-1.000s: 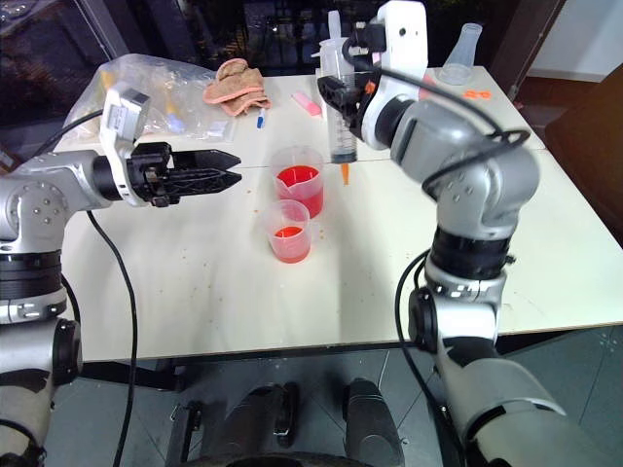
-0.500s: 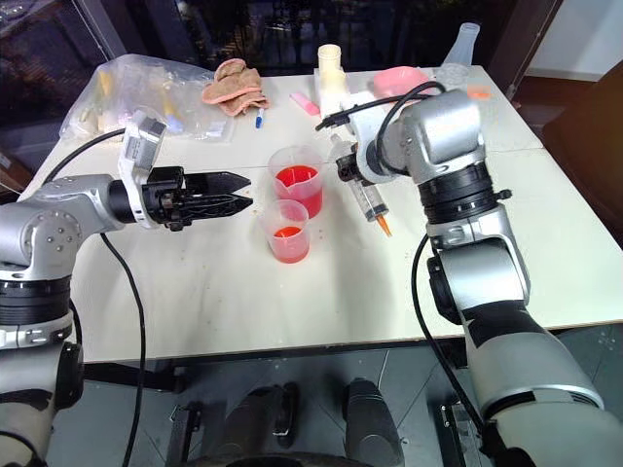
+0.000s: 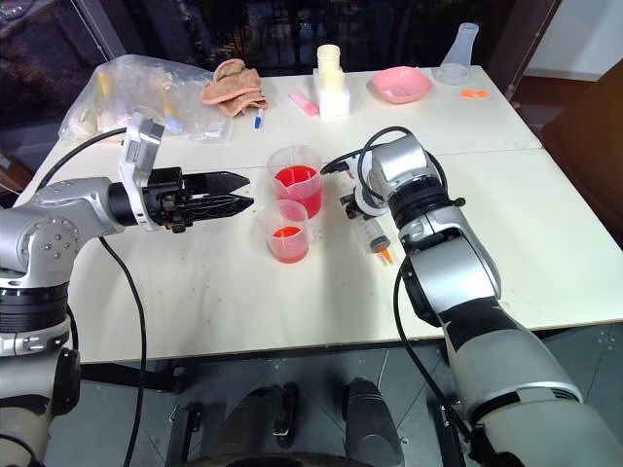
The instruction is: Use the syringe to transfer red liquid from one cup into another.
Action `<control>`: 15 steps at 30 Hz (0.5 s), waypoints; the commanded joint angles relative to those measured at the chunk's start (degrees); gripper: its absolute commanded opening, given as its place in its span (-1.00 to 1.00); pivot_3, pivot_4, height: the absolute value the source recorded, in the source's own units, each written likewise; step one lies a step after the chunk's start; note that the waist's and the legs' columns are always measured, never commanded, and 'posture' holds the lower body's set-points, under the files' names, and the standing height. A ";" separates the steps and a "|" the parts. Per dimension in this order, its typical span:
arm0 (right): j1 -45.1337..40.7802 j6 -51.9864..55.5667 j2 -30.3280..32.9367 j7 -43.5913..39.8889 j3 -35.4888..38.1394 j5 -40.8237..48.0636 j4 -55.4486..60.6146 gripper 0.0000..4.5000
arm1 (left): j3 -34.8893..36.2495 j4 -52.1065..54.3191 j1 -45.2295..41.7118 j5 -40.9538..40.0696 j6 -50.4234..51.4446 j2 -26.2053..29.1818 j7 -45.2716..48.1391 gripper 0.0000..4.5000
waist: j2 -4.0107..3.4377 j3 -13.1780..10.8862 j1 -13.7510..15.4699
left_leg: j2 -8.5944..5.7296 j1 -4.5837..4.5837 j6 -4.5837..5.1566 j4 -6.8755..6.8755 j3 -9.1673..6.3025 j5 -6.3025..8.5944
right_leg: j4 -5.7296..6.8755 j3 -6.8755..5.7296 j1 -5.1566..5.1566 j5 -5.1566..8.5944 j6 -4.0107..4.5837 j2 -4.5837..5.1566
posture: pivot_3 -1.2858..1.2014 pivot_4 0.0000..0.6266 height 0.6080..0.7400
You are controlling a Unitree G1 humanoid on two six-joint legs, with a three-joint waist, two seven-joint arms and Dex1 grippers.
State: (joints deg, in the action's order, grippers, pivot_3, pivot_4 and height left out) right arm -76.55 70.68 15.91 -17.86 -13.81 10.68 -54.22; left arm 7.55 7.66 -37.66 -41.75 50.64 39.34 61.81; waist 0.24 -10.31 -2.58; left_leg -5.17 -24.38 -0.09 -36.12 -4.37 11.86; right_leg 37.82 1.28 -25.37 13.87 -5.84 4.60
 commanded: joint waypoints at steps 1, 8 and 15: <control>-2.46 -4.33 -0.82 1.70 3.45 -2.18 -5.51 -0.40 | 0.73 1.96 -0.42 -0.80 -1.13 0.69 -0.53 0.21 | 0.00 0.00 -0.01 | 0.00 0.00 0.00 0.00 0.00 0.00 | 0.00 0.00 0.01 0.00 0.00 0.00 | 0.03 -0.52 1.00; -3.41 -8.31 -0.64 1.46 5.57 -5.07 -10.10 0.66 | 0.41 2.17 -0.75 -1.19 -0.63 0.97 -1.04 0.22 | 0.01 0.01 -0.04 | 0.00 0.16 0.00 -0.01 -0.01 0.00 | -0.07 -0.01 0.20 -0.02 0.03 -0.04 | 0.03 -0.52 1.00; -5.26 -2.97 2.77 -4.95 3.29 -7.08 -1.60 0.98 | 0.26 0.82 -2.18 -1.18 -0.21 2.66 0.28 0.22 | -0.01 0.00 -0.09 | 0.01 0.12 0.00 0.03 -0.01 0.00 | -0.07 -0.01 0.13 -0.02 0.03 -0.05 | 0.03 -0.52 1.00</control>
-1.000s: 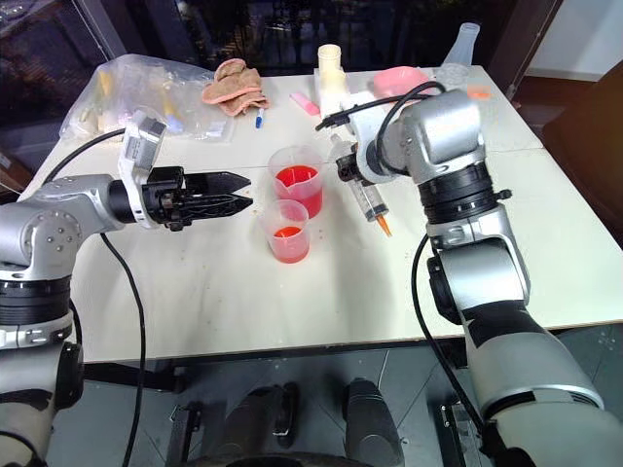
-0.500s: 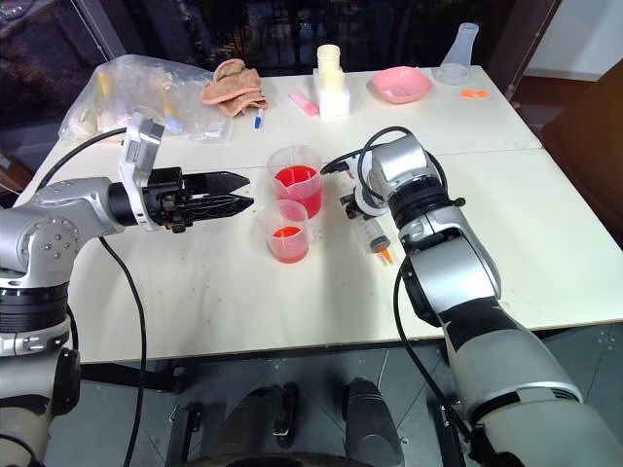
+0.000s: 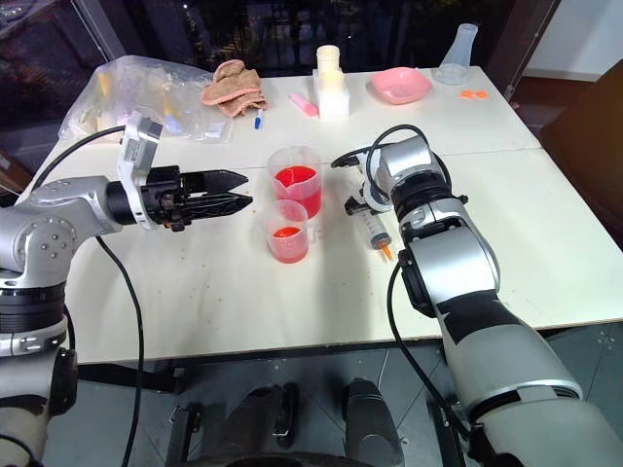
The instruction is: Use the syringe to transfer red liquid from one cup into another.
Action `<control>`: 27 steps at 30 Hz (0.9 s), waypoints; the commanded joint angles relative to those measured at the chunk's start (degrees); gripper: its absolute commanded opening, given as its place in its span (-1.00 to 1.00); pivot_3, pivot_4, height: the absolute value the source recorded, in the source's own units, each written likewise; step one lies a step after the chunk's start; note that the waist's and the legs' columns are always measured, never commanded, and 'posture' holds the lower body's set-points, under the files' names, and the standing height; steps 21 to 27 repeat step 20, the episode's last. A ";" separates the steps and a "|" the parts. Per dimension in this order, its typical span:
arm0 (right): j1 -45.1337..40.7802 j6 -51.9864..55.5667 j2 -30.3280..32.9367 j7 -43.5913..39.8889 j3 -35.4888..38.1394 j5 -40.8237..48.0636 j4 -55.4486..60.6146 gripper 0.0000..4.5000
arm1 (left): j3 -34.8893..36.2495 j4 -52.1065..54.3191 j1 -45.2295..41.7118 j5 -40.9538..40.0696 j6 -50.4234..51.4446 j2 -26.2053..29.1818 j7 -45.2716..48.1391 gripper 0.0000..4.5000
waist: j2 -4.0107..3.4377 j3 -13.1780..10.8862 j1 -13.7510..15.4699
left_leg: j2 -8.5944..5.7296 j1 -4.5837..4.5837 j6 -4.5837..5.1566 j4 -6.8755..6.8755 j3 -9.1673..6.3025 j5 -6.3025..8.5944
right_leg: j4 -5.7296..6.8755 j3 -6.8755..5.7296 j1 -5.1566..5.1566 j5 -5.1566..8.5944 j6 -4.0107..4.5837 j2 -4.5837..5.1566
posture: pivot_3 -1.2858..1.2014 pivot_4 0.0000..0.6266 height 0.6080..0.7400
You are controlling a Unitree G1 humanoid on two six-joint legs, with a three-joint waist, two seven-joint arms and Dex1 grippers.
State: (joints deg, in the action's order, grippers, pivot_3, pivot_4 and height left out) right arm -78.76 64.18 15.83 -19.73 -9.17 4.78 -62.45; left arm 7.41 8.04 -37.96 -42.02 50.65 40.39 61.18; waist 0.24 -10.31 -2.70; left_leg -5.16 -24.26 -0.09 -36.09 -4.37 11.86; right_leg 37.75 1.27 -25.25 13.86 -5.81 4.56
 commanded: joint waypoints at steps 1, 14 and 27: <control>-2.96 4.79 3.78 -4.07 -1.94 -1.41 8.68 0.98 | 0.45 0.17 -2.24 -1.01 -0.12 1.86 1.14 0.22 | -0.01 -0.01 0.08 | 0.00 -0.01 0.00 0.00 0.00 0.00 | 0.00 0.00 -0.01 0.00 0.00 0.00 | 0.03 -0.52 1.00; 9.77 26.24 31.01 -20.20 -1.85 12.95 63.32 0.98 | 0.01 -3.81 -4.49 0.58 -2.00 7.29 5.76 0.22 | -0.02 -0.02 0.07 | 0.03 -0.15 0.09 0.05 -0.02 0.06 | -0.36 -0.15 0.02 0.00 -0.02 0.05 | 0.03 -0.52 1.00; 18.71 27.21 38.58 -26.16 6.64 22.73 83.12 0.98 | 0.09 -3.80 -4.15 0.42 -1.97 9.72 7.25 0.22 | -0.03 -0.04 0.27 | 0.05 -0.20 0.15 0.03 -0.04 0.09 | -0.44 -0.15 0.04 0.00 -0.03 0.08 | 0.03 -0.52 1.00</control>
